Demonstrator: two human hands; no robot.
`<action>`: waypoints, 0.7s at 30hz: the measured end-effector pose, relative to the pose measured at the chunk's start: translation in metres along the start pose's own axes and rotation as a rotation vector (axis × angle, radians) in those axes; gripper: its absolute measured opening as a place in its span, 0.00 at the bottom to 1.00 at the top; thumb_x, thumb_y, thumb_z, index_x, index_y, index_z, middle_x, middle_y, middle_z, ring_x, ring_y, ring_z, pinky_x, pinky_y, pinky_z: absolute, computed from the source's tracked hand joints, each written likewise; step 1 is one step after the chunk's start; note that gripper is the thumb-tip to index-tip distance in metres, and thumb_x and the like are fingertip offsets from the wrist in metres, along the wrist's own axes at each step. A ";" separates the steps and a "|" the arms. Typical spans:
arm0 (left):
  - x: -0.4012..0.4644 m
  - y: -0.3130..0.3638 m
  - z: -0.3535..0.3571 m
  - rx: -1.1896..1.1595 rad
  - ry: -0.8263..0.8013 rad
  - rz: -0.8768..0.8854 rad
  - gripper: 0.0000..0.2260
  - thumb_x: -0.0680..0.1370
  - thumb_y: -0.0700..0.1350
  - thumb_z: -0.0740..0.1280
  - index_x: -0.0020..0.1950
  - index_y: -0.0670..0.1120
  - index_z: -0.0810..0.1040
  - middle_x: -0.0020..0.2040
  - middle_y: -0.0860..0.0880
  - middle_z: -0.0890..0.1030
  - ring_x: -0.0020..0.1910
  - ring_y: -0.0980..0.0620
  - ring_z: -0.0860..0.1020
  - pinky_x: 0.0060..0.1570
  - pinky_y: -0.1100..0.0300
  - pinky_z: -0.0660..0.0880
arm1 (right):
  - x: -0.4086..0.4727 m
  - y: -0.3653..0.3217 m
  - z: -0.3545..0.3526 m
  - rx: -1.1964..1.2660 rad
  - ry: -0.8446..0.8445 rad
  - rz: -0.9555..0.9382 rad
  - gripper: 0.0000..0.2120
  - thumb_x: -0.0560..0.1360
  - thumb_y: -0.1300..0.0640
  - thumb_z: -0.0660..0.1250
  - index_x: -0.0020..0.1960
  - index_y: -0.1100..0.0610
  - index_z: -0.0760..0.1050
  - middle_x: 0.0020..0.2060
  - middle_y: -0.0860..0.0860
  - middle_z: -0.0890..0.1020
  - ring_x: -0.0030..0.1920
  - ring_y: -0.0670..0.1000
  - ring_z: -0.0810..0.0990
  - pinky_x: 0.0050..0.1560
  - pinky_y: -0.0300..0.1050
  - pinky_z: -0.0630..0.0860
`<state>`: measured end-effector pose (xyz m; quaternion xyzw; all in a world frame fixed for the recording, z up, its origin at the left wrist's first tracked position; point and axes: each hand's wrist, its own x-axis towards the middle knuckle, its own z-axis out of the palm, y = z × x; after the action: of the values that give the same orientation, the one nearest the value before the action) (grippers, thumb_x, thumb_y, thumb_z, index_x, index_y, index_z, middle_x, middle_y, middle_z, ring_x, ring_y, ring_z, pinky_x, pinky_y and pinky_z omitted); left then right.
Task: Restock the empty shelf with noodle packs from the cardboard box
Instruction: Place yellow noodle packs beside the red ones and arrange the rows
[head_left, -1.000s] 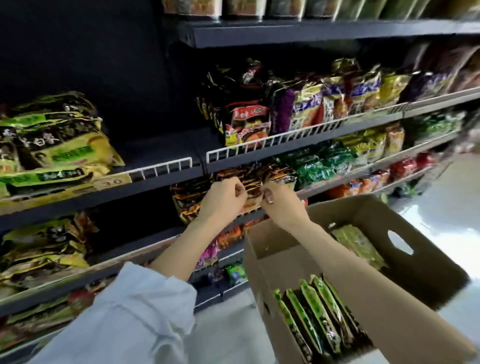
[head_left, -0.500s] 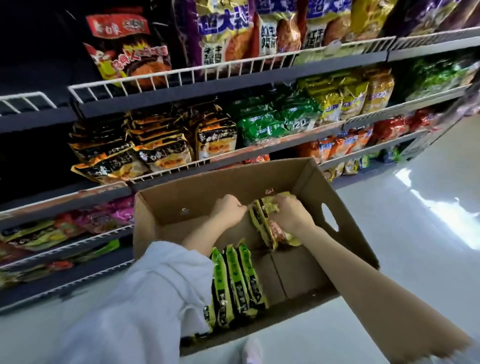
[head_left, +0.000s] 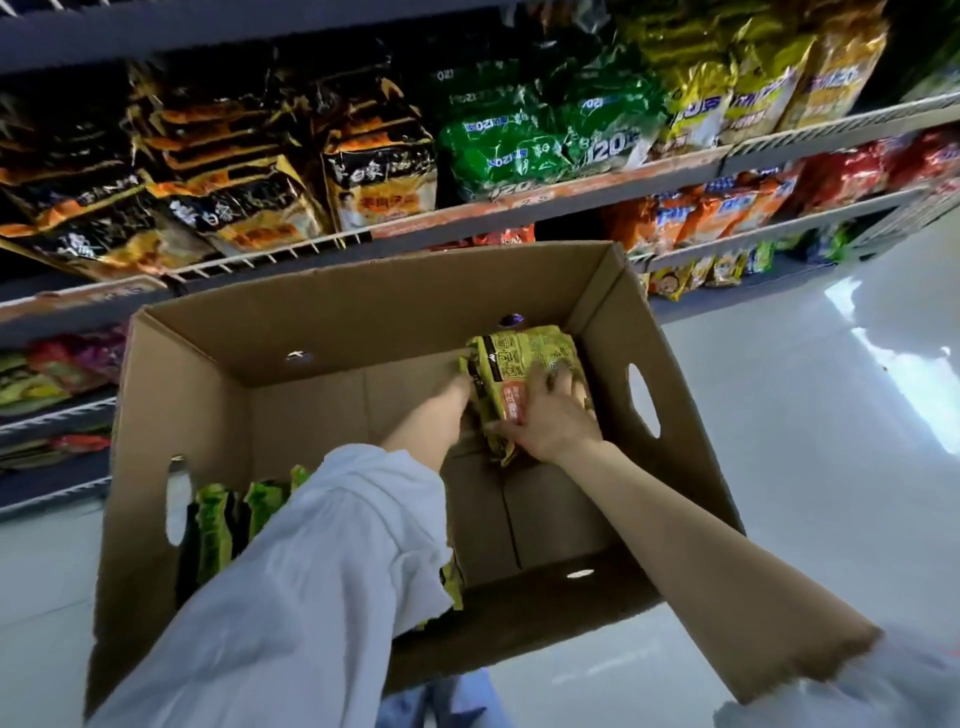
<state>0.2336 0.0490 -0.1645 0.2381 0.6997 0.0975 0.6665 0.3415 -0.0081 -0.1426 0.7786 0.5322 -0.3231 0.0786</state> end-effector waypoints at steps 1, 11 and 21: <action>-0.001 0.000 0.001 -0.008 0.006 -0.020 0.17 0.80 0.55 0.57 0.57 0.44 0.75 0.49 0.44 0.80 0.41 0.48 0.77 0.35 0.59 0.75 | 0.002 0.001 -0.001 0.001 0.007 -0.006 0.47 0.73 0.39 0.65 0.78 0.55 0.38 0.76 0.58 0.41 0.76 0.62 0.43 0.71 0.60 0.58; -0.025 0.015 0.017 -0.013 -0.132 0.057 0.18 0.82 0.51 0.58 0.64 0.40 0.69 0.53 0.41 0.78 0.47 0.43 0.79 0.46 0.47 0.78 | -0.005 0.021 -0.025 0.272 0.091 -0.102 0.30 0.79 0.53 0.59 0.77 0.53 0.49 0.73 0.59 0.52 0.74 0.62 0.53 0.72 0.56 0.60; -0.088 0.036 -0.019 0.145 -0.296 0.335 0.11 0.81 0.39 0.52 0.55 0.40 0.72 0.44 0.40 0.78 0.40 0.45 0.79 0.45 0.54 0.78 | -0.038 -0.011 -0.060 0.168 0.287 -0.151 0.39 0.64 0.50 0.78 0.66 0.56 0.59 0.57 0.56 0.75 0.56 0.57 0.76 0.52 0.55 0.78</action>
<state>0.2219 0.0428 -0.0688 0.4099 0.5503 0.1200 0.7175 0.3489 -0.0052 -0.0710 0.7784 0.5661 -0.2566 -0.0878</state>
